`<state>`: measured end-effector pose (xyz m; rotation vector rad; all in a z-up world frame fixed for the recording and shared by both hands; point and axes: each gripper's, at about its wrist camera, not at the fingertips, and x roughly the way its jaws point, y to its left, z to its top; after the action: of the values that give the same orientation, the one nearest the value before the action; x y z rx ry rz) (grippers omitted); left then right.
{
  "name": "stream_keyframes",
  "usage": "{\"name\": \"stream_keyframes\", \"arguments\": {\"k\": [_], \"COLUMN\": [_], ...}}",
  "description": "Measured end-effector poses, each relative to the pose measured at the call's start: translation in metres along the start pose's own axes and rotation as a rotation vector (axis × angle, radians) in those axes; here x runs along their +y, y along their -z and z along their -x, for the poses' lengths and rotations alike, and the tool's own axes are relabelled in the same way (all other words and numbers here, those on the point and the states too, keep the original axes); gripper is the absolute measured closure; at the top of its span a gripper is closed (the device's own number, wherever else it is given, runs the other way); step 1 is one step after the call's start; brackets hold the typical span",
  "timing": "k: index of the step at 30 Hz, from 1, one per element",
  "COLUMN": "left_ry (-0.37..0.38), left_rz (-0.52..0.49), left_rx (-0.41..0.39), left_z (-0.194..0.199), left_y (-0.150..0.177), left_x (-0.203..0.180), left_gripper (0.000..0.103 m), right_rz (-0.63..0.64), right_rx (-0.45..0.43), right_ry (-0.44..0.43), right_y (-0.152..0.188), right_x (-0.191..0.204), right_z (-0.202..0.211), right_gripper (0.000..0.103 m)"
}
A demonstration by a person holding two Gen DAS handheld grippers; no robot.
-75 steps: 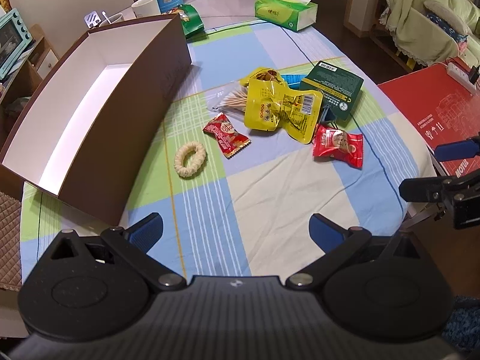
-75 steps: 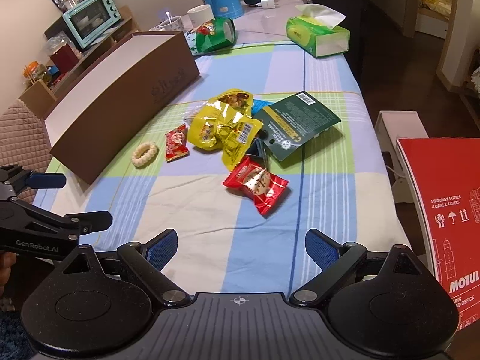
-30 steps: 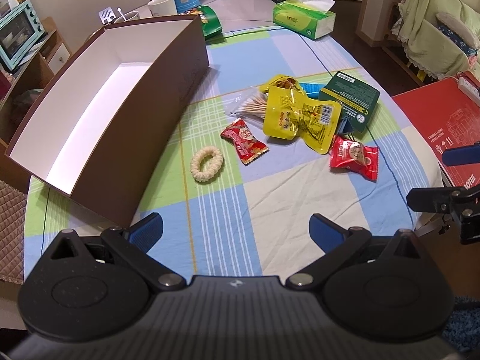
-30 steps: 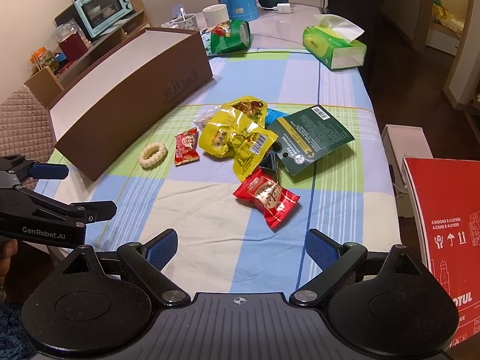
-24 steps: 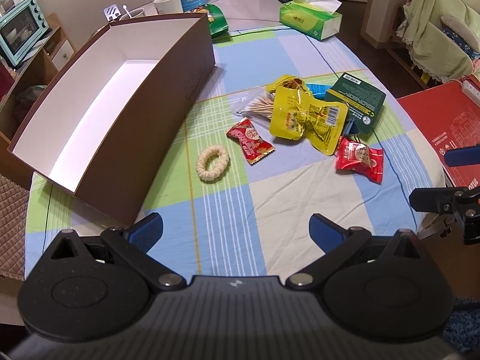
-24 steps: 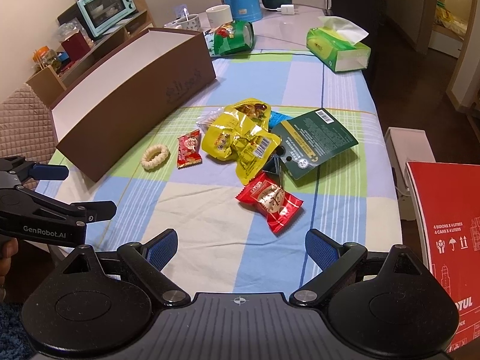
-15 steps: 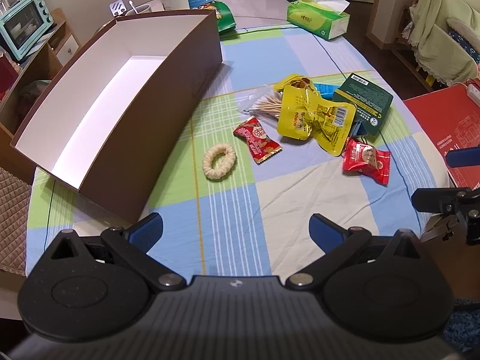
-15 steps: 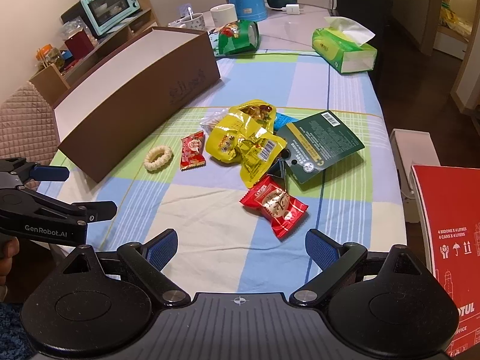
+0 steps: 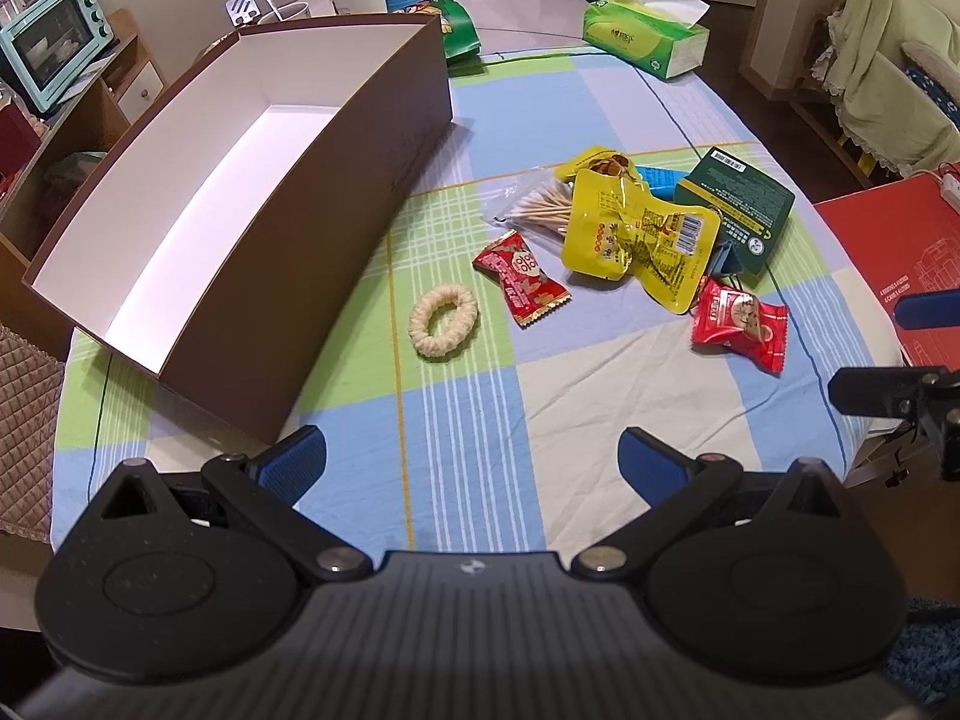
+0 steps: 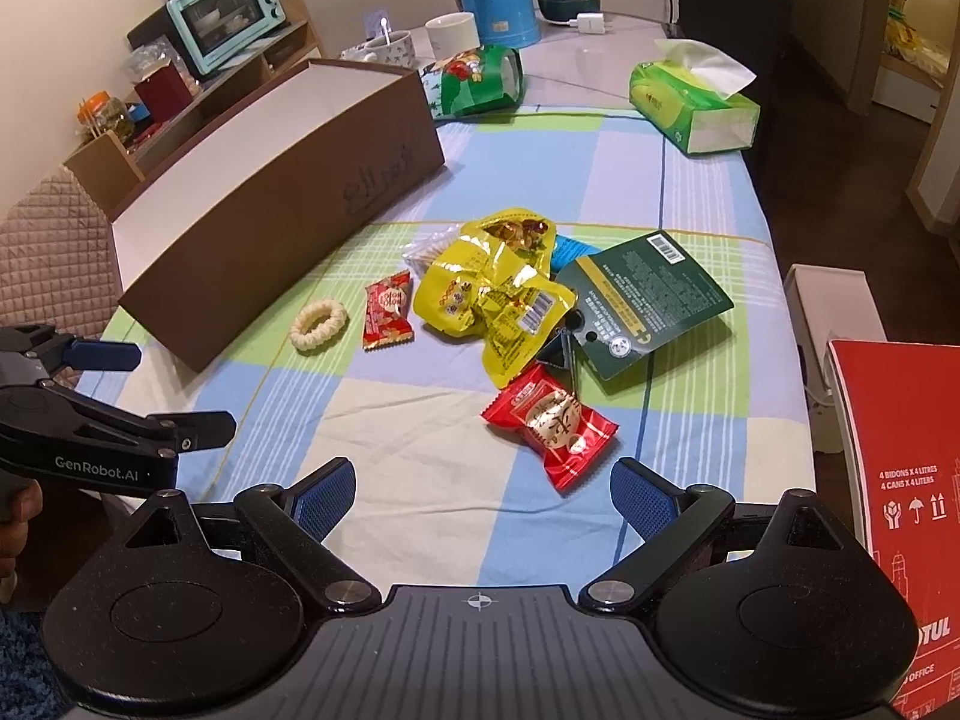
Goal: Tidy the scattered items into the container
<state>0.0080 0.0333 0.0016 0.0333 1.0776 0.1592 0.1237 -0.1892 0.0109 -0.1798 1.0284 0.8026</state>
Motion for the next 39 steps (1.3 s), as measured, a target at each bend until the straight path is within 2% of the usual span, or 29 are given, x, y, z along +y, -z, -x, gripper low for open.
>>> {"name": "stream_keyframes", "arguments": {"k": [5,9,17,21,24,28,29,31,36,39], "left_ry": [-0.005,-0.009,-0.015,-0.021,-0.023,-0.028,-0.028,-0.028,-0.037,-0.041], "left_rz": [0.001,0.000,0.013,0.036,0.046,0.052,0.055,0.062,0.079,0.087], "left_rx": [-0.001,-0.005,0.005,0.023,0.031,0.041,0.045,0.053,0.068,0.078], "left_z": [-0.001,-0.003,-0.011,-0.019,-0.022,-0.027,-0.028,-0.031,-0.037,-0.041], "left_y": [-0.001,-0.003,-0.004,-0.003,-0.002,0.000,0.001,0.002,0.002,0.002], "left_x": [0.000,0.000,0.003,0.007,0.008,0.008,0.008,0.008,0.009,0.009], "left_gripper": [0.001,0.001,0.001,0.001,0.001,0.001,0.001,0.001,0.001,0.001], "right_rz": [-0.032,-0.033,-0.020,-0.017,0.018,0.081,0.097,0.107,0.177,0.267], "right_rx": [-0.063,-0.073,-0.040,0.002,0.020,0.042,0.045,0.061,0.075,0.094], "right_ry": [-0.034,-0.053,-0.062,-0.094,-0.079,-0.109,-0.118,-0.129,-0.123,-0.106], "right_y": [-0.001,-0.004,-0.006,-0.005,-0.003,-0.003,-0.003,-0.005,-0.013,-0.016], "right_x": [-0.005,-0.007,-0.024,-0.040,-0.046,-0.053,-0.055,-0.060,-0.063,-0.061], "right_z": [0.008,0.009,-0.003,-0.020,-0.032,-0.051,-0.055,-0.065,-0.082,-0.093], "right_gripper": [0.009,0.009,0.009,0.009,0.009,0.010,0.026,0.046,0.046,0.046]}}
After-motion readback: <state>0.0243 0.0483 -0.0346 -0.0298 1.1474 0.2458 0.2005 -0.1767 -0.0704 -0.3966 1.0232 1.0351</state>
